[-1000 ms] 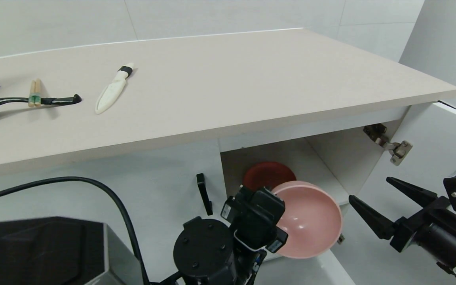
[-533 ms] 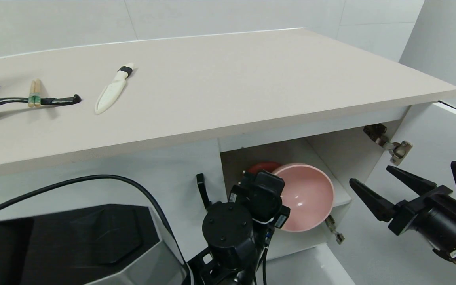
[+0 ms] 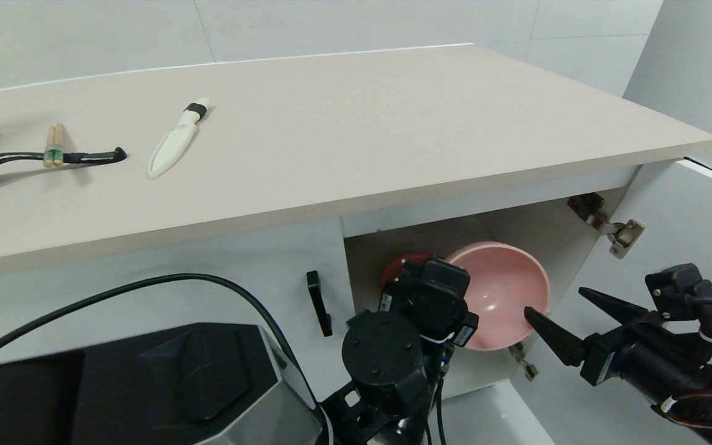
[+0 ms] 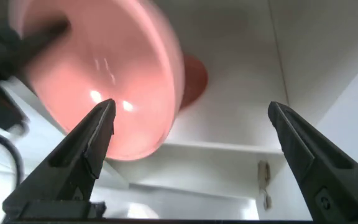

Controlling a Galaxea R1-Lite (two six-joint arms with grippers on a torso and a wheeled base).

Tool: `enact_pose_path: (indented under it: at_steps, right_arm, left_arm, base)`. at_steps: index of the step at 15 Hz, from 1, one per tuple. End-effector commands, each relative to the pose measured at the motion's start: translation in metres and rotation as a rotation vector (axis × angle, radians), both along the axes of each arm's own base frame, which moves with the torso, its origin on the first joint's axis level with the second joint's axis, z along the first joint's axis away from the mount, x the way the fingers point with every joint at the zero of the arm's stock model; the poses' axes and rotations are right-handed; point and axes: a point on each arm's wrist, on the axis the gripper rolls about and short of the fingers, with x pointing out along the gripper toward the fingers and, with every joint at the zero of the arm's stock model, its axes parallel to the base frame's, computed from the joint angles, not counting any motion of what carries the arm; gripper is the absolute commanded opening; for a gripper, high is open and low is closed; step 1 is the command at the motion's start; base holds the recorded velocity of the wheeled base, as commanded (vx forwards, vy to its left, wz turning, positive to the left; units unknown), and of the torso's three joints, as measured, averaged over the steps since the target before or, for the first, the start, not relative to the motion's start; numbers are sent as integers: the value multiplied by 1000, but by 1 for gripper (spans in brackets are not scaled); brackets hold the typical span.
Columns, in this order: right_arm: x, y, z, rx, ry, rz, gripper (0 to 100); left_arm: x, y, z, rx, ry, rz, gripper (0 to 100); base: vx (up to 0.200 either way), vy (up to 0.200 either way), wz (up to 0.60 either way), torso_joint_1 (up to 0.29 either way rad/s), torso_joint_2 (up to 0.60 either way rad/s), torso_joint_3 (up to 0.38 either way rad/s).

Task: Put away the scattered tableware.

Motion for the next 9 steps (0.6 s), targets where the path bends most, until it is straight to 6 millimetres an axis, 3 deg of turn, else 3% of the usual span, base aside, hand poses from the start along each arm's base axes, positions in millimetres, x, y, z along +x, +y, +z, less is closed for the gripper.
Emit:
enact_pose_path:
  at_steps: [1,9]
  right_arm:
    - [5,0,-8,-17,31,-11,100]
    - [11,-9,7,15,-37,-63,100]
  left_arm:
    - [-9,-10,7,-23,-16,-32,0]
    - [-12,-12,9,-33,-20,-41,0]
  base:
    - [0,0,0,0,0,0]
    - [0,0,0,0,0,0]
